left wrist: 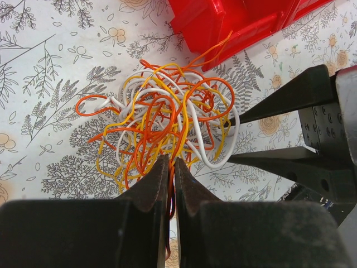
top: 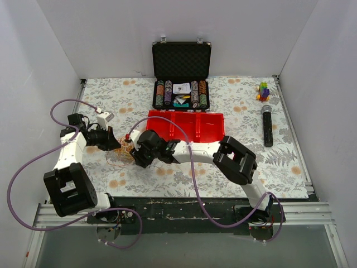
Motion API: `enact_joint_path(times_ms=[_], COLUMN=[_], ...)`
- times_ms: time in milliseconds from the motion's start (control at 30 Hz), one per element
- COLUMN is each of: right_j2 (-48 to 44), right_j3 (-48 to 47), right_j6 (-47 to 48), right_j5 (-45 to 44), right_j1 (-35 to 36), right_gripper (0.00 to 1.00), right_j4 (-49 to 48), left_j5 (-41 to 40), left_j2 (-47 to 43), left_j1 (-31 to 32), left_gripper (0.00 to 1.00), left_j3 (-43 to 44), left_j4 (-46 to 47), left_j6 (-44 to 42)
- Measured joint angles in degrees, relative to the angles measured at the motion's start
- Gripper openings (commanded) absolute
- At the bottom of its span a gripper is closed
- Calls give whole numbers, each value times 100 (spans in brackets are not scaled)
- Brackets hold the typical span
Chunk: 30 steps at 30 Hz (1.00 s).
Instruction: Untangle the cables
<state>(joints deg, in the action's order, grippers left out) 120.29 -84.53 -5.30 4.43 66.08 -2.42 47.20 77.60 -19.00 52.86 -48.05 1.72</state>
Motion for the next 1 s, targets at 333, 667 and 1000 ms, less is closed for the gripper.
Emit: enact_joint_path(times_ms=[333,667,1000], right_j2=[-46,-1268,-4507], right_j3=[501,859,870], right_j6=[-37,9,564], right_j5=[-271,-1172,-2618], right_j1=[0,0,-131], right_gripper=[1,1,1], right_j4=[68,234,-90], left_j5=[42,-136,-946], left_j2=[0,-11,74], left_j1=[0,0,-116], left_gripper=[0,0,0], left_j3=[0,-164,-527], left_j4=[0,313,1231], left_j6=[20,111,503])
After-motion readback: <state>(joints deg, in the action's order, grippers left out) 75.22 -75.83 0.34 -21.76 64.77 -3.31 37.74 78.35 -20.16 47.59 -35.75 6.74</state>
